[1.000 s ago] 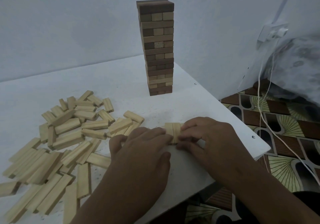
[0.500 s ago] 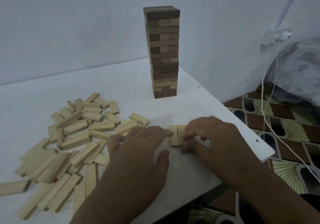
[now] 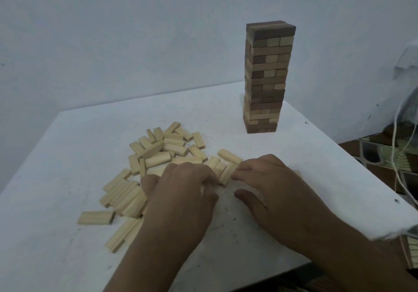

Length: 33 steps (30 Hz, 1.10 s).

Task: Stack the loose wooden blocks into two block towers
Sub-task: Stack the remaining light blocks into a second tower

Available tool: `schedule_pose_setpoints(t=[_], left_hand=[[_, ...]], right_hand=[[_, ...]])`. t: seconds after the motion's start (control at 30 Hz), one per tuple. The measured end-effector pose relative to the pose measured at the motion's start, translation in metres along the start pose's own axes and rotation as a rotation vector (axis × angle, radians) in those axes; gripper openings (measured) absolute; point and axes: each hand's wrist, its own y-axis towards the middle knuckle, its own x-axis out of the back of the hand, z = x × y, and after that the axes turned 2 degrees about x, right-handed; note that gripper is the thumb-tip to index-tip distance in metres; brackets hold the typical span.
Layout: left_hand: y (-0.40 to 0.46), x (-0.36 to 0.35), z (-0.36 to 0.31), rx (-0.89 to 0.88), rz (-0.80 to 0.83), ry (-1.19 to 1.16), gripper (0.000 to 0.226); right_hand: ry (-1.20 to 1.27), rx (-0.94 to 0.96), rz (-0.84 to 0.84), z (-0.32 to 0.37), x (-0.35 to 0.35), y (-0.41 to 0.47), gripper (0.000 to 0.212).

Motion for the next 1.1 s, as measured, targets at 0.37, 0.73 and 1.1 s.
schedule_pose_setpoints(t=[0.37, 0.73, 1.1], left_hand=[[-0.005, 0.015, 0.017, 0.06, -0.049, -0.327, 0.022], [-0.011, 0.008, 0.0, -0.037, 0.106, -0.114, 0.009], [-0.009, 0.017, 0.012, -0.165, 0.204, 0.089, 0.028]], right_hand=[[-0.03, 0.039, 0.076, 0.007, -0.013, 0.002, 0.046], [0.038, 0.115, -0.008, -0.007, 0.001, -0.03, 0.035], [-0.075, 0.076, 0.069, 0.008, -0.001, -0.026, 0.039]])
